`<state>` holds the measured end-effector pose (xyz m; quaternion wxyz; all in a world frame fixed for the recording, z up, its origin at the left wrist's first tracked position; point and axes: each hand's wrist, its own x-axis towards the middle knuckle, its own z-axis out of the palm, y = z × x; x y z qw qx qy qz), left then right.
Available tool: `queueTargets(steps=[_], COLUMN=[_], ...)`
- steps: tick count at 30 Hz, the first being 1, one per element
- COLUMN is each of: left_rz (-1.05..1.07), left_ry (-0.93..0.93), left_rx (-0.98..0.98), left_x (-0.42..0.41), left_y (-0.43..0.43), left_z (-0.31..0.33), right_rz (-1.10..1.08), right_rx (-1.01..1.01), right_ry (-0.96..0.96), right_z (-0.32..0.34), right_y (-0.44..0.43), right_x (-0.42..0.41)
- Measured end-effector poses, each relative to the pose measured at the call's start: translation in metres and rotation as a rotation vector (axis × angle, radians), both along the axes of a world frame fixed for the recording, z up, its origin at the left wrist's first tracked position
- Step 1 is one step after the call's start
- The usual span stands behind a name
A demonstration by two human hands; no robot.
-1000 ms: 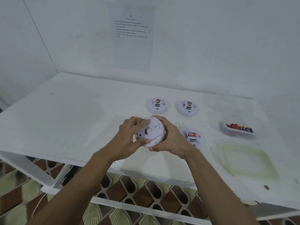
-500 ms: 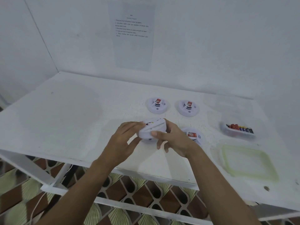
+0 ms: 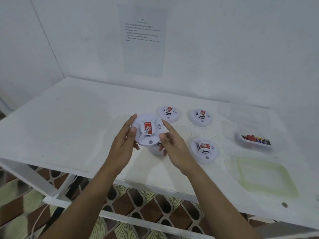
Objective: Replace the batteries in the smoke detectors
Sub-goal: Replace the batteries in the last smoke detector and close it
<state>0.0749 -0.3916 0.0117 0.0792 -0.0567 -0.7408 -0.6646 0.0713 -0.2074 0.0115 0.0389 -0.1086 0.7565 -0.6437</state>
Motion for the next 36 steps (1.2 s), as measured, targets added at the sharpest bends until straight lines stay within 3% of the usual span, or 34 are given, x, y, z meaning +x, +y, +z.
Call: queueTargets(steps=[12, 36], left_rz=[-0.050, -0.095], left_ry=[0.007, -0.009], left_rx=[0.010, 0.027], left_x=[0.002, 0.004], left_y=[0.001, -0.019], left_z=[0.002, -0.002], right_rz=[-0.045, -0.061], right_rx=[0.147, 0.218], right_ry=[0.137, 0.096], right_z=[0.001, -0.002], right_y=[-0.009, -0.022], right_x=[-0.004, 0.002])
